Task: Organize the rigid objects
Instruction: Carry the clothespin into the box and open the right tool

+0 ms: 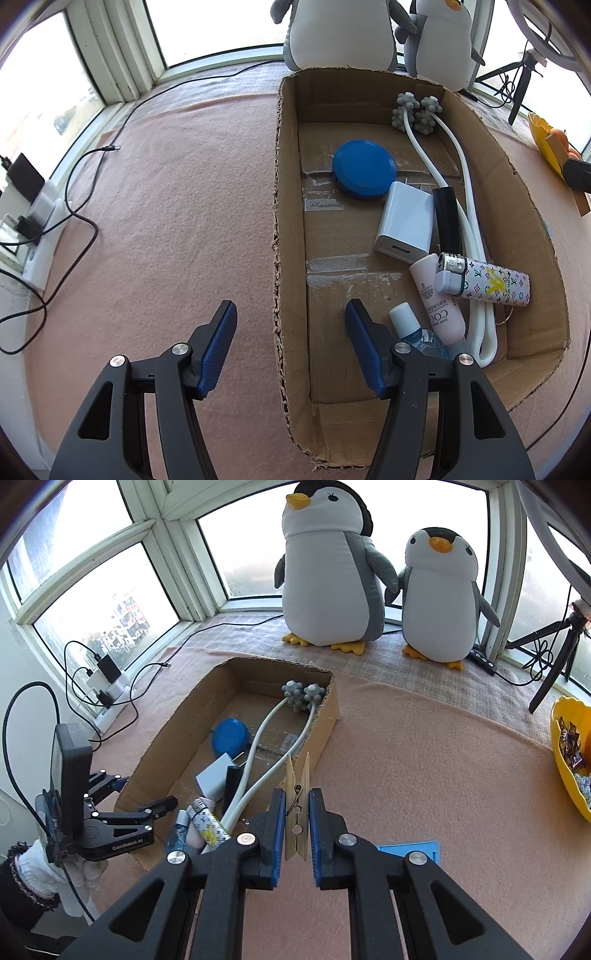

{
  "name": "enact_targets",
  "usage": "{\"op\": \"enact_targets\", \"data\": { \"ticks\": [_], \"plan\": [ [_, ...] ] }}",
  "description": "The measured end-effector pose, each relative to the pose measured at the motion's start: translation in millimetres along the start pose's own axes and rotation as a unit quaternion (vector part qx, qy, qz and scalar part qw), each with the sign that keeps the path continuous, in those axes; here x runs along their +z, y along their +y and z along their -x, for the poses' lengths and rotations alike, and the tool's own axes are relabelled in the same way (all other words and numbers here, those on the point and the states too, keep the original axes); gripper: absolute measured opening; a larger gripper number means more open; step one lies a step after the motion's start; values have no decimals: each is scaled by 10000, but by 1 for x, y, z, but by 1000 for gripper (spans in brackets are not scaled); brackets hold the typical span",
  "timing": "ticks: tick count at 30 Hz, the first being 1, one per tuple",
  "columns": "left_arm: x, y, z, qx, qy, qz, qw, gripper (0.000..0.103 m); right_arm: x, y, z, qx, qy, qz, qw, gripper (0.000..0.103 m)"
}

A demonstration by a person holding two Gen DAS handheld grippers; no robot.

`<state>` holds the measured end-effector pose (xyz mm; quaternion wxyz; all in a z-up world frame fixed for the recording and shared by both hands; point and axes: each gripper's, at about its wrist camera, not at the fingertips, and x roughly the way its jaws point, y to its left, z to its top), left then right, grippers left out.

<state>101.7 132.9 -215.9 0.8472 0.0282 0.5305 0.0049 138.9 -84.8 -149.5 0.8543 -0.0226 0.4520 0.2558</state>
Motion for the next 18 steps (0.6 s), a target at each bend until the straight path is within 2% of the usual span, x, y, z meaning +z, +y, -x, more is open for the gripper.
{"op": "enact_targets", "data": {
  "ticks": [5,10,18],
  "plan": [
    [0,1,0,-10,-13,9,10000,61,1,31,-13,188,59,128,9997,11],
    [-1,0,1,-15,-20,1,10000,61,1,54,-30,179,238,324,9990,11],
    [-1,1,1,-15,-22,-1,10000,61,-1,60,-40,95,373,320,9987,11]
  ]
}}
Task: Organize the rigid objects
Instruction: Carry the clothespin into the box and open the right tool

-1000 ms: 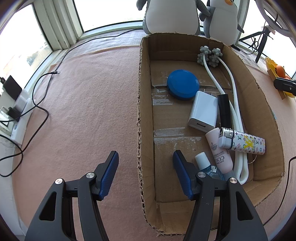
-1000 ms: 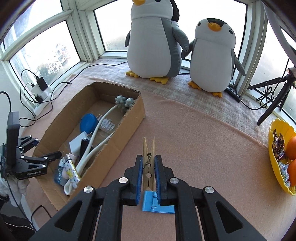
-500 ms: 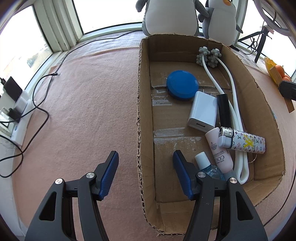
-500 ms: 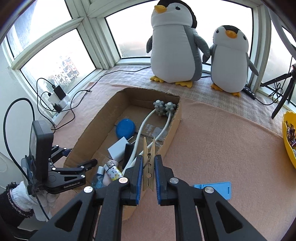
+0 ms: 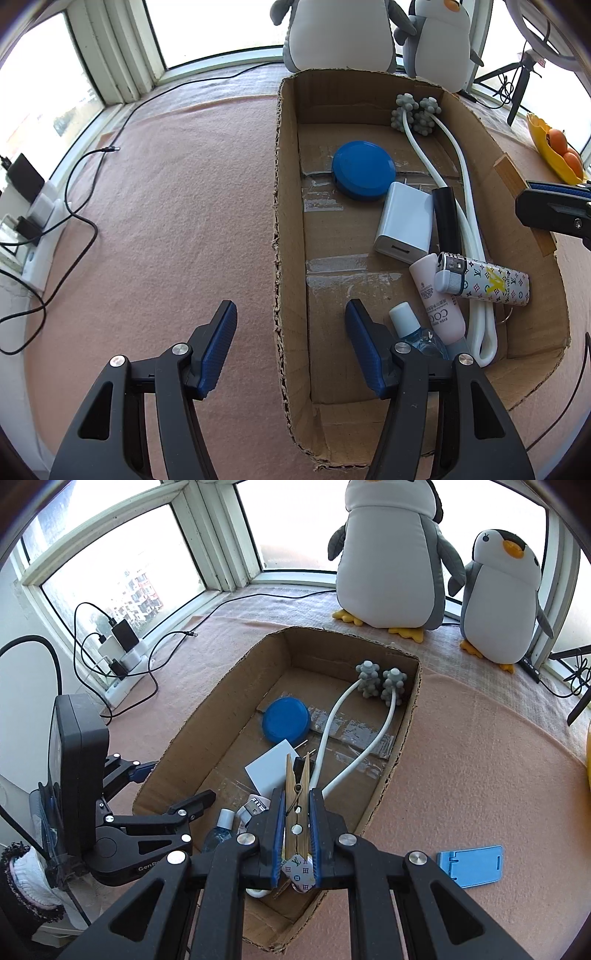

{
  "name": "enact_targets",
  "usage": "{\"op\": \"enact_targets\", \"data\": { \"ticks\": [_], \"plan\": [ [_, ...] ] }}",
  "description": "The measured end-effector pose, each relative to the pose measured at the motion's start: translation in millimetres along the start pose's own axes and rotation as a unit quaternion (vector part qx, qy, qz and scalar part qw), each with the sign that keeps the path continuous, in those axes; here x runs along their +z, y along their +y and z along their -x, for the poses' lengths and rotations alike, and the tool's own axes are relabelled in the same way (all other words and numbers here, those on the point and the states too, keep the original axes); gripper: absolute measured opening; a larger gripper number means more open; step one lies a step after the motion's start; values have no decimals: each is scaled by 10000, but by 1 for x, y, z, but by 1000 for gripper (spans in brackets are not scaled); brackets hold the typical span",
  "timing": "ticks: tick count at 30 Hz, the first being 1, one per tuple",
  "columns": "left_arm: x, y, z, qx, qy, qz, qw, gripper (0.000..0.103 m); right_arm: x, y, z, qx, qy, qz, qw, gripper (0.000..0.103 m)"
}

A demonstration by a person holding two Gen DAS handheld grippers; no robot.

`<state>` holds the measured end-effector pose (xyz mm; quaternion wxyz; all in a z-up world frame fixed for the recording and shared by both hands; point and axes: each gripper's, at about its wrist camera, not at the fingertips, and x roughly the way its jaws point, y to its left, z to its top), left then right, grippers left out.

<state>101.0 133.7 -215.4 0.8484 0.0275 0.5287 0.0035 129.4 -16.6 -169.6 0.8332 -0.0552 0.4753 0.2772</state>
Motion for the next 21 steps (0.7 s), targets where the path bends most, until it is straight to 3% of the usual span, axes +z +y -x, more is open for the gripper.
{"op": "enact_targets", "data": {
  "ticks": [11,17,21],
  "plan": [
    [0,0,0,7,-2,-1,10000,61,0,7,0,117,-9,162,9998,12],
    [0,0,0,5,-3,4,10000,61,2,7,3,199,-93,163,9996,31],
    [0,0,0,2,-2,1,10000,61,2,9,4,285,-92,218,9993,34]
  ]
}}
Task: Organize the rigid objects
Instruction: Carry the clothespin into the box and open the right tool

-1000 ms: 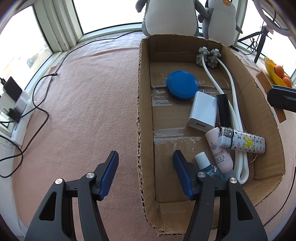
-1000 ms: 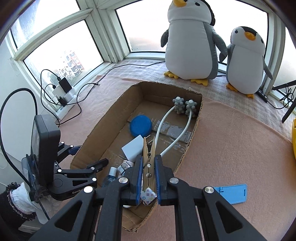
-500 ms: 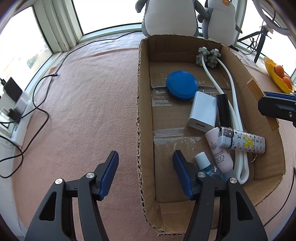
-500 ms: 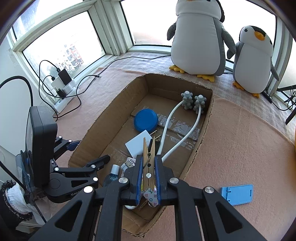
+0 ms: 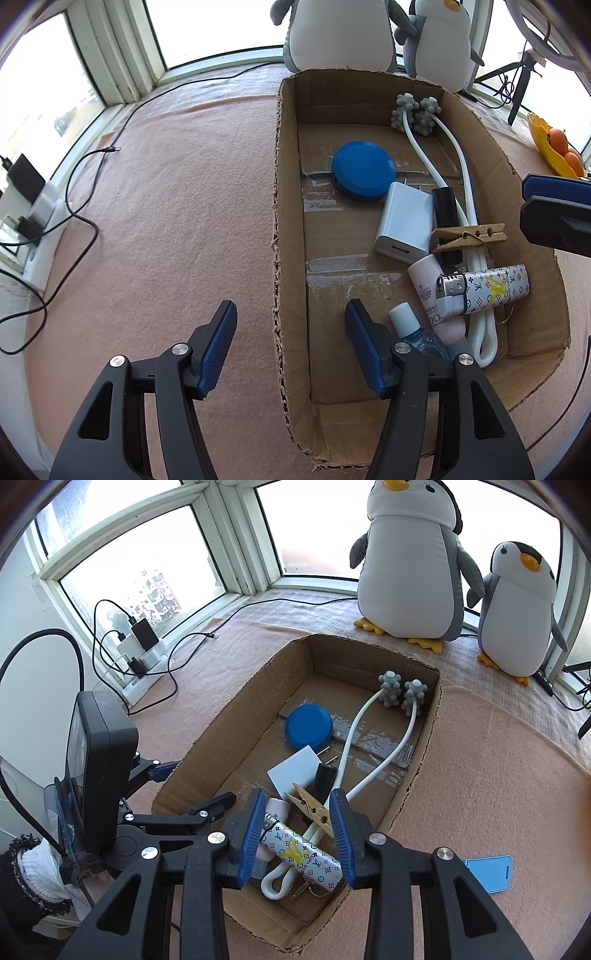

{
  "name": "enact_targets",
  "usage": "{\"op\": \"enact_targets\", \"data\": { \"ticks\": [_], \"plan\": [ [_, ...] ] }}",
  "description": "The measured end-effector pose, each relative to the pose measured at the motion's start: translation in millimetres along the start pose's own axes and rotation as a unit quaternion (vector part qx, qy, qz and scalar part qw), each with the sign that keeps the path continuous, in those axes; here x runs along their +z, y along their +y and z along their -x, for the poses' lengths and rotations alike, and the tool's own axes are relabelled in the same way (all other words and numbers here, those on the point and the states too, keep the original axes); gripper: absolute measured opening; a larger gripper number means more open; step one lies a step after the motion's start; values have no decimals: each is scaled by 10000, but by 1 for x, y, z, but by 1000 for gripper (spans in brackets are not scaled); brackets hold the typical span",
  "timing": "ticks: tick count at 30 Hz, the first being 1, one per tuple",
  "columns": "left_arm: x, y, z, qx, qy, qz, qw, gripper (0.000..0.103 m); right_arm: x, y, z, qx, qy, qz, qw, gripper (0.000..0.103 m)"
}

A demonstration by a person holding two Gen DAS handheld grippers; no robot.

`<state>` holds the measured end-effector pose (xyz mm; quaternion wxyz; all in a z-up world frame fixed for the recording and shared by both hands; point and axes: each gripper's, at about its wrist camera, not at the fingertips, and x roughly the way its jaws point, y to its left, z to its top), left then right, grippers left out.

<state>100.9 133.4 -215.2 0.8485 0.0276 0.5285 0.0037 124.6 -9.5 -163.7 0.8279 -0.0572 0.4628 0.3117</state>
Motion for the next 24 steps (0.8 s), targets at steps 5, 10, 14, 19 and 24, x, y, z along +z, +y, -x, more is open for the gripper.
{"op": "enact_targets", "data": {
  "ticks": [5,10,14,19,24],
  "plan": [
    [1,0,0,2,-2,3,10000,61,-2,2,2,26,-74,45,10000,34],
    [0,0,0,0,-2,4,10000,61,-4,-2,7,81,-115,43,9999,34],
    [0,0,0,3,-3,5,10000,61,-7,-8,13,-5,-145,71,9999,34],
    [0,0,0,6,-2,0,10000,61,-14,-23,24,155,-226,-61,9996,34],
    [1,0,0,13,1,-11,10000,61,-26,-38,38,41,-195,48,9998,34]
  ]
}}
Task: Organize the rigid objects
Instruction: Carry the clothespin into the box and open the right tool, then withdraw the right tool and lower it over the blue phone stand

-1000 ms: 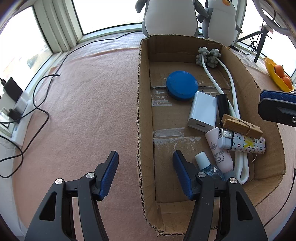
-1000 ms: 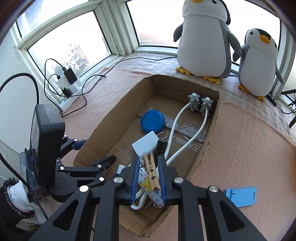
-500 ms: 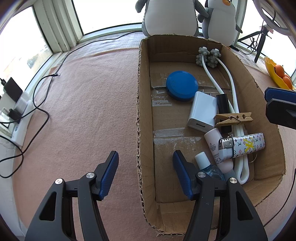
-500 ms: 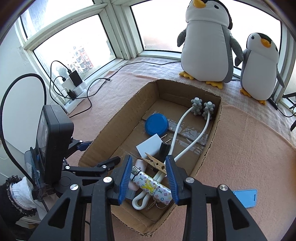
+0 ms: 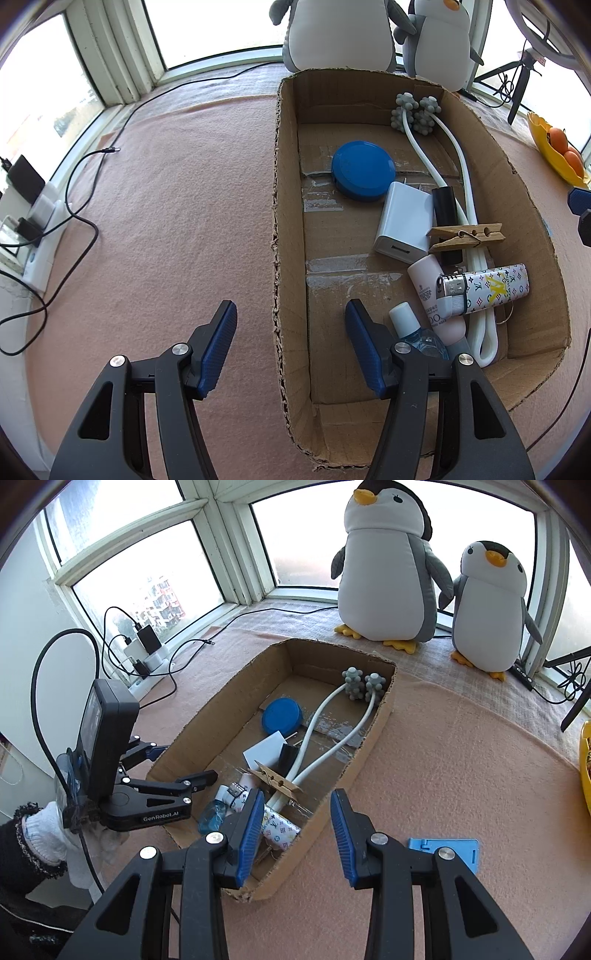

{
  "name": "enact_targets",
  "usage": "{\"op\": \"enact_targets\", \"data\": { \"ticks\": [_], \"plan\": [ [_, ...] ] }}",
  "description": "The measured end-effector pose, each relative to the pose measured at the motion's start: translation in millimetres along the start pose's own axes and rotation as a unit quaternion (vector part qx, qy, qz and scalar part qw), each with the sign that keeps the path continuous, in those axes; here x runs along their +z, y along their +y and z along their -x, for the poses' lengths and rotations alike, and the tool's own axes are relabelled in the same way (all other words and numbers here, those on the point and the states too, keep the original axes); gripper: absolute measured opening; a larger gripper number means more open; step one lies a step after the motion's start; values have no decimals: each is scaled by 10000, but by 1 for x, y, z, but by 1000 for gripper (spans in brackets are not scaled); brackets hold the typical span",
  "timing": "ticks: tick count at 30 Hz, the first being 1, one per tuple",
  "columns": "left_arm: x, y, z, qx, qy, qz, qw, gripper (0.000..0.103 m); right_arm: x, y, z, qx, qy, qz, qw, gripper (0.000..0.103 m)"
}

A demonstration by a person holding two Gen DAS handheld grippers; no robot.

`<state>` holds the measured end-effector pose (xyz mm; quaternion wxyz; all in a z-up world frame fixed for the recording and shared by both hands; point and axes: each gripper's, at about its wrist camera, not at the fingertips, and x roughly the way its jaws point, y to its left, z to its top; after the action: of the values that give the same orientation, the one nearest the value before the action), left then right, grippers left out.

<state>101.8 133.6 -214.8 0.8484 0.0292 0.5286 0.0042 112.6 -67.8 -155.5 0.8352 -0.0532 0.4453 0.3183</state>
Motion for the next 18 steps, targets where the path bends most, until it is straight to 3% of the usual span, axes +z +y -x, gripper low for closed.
{"op": "enact_targets", "data": {
  "ticks": [11,18],
  "plan": [
    [1,0,0,28,11,-11,10000,61,-38,-52,30,-430,429,421,9973,34],
    [2,-1,-1,59,46,-13,10000,61,-52,-77,21,-948,906,982,9865,34]
  ]
}}
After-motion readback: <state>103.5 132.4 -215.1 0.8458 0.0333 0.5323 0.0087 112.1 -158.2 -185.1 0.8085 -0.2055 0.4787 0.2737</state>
